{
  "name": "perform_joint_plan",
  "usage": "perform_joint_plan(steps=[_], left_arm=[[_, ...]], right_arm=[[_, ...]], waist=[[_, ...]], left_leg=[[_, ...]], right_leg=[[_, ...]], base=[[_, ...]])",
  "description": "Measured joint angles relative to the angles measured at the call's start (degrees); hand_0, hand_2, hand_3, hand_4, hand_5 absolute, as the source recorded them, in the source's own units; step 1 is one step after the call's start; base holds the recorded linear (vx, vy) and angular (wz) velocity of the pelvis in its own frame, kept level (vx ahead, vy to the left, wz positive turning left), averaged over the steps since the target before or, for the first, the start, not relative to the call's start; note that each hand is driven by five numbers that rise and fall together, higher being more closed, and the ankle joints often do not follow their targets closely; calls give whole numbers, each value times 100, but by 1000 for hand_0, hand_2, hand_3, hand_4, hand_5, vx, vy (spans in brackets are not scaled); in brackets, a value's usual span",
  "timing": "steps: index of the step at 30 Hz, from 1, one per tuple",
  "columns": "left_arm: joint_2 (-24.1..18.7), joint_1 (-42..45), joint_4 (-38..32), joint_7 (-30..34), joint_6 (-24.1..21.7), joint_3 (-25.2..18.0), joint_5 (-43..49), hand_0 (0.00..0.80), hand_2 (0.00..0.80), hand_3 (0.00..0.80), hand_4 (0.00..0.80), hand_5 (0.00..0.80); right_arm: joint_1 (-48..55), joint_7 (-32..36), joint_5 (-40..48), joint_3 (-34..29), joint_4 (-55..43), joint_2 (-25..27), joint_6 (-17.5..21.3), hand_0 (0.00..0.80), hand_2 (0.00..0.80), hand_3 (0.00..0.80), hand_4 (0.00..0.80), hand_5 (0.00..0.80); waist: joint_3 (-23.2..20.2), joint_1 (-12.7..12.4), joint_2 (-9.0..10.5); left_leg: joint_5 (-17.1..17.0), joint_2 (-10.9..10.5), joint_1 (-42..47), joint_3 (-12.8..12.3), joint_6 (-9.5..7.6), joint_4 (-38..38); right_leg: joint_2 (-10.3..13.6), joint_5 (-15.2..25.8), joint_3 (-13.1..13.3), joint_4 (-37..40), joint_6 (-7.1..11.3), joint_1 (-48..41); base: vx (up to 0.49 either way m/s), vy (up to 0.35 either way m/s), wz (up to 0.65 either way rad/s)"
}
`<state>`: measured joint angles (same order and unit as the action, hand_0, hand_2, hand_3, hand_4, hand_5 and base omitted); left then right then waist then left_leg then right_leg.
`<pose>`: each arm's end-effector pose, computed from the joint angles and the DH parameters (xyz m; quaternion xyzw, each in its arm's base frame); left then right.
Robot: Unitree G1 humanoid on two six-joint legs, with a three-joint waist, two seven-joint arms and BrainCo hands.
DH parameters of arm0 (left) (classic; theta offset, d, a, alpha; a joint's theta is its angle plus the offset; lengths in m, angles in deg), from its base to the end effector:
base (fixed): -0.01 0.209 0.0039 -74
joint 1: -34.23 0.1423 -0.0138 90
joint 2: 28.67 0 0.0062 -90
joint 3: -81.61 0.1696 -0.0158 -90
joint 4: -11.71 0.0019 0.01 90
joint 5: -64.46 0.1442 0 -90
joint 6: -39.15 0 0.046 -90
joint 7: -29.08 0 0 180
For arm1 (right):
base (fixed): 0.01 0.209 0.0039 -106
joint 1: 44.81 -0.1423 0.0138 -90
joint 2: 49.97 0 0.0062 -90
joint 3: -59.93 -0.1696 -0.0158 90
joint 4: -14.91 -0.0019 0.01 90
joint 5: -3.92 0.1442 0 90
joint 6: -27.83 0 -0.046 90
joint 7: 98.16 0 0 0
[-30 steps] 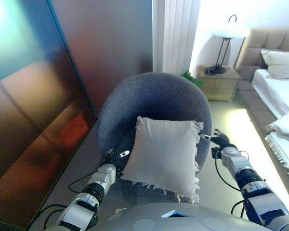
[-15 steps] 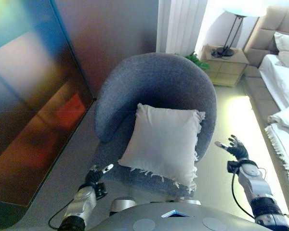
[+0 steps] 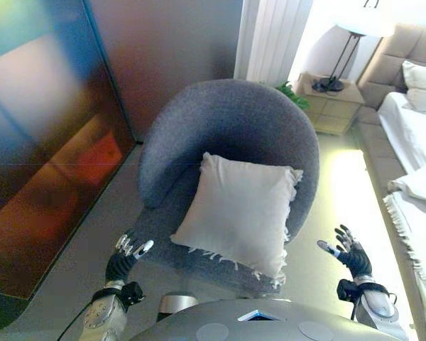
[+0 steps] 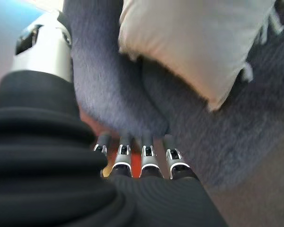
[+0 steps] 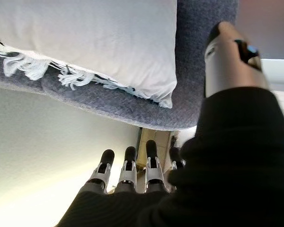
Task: Pick up the cushion and take it to the sofa
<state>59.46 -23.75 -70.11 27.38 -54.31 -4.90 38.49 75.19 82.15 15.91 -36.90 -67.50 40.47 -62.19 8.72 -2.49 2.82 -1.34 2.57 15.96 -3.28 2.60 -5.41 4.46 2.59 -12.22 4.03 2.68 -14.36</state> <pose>0.0603 0.2208 -0.0317 -0.0645 0.3056 0.1083 0.9438 0.0692 -0.2491 -0.0209 -0.0476 0.2982 -0.1311 0.9443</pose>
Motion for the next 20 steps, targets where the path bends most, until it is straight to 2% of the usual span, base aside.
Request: perform_joint_plan(steps=[3, 5, 9, 14, 20], left_arm=[[31, -312, 1291, -56, 365, 242, 52, 0, 0, 0, 0, 0], [118, -560, 2454, -171, 571, 349, 177, 0, 0, 0, 0, 0], [382, -1193, 4715, -451, 650, 364, 370, 0, 0, 0, 0, 0], [443, -1857, 6074, -503, 954, 361, 691, 0, 0, 0, 0, 0], [459, -2189, 6430, -499, 1598, 359, 717, 0, 0, 0, 0, 0]], right_arm=[[-262, -296, 52, 445, 1042, -16, -234, 0, 0, 0, 0, 0], [-634, -586, 53, 716, 2234, -157, -375, 0, 0, 0, 0, 0], [-1377, -770, -9, 1021, 4819, -505, -635, 0, 0, 0, 0, 0], [-1749, -804, -10, 1080, 6291, -591, -944, 0, 0, 0, 0, 0], [-1724, -576, -239, 1104, 6541, -580, -1323, 0, 0, 0, 0, 0]], waist=[[-74, 7, 40], [-103, 9, 25], [-225, -13, -85], [-363, 4, -221], [-481, 41, -262]], left_leg=[[2, -9, -57, -38, 0, 1], [13, -5, -52, -96, -3, 2], [34, -4, -55, -131, -1, 1], [36, 2, -70, -188, -3, 0], [34, 14, -190, -325, -12, 0]], right_leg=[[21, 1, 10, -37, 3, 97], [23, 8, 31, -36, 14, 106], [21, 6, 66, -38, 23, 134], [16, -10, 145, -84, -2, 211], [20, -4, 242, -201, 0, 460]], base=[[-159, 3, -5], [-128, 5, -9], [-123, 17, -5], [-93, 41, -8], [-78, 47, -14]])
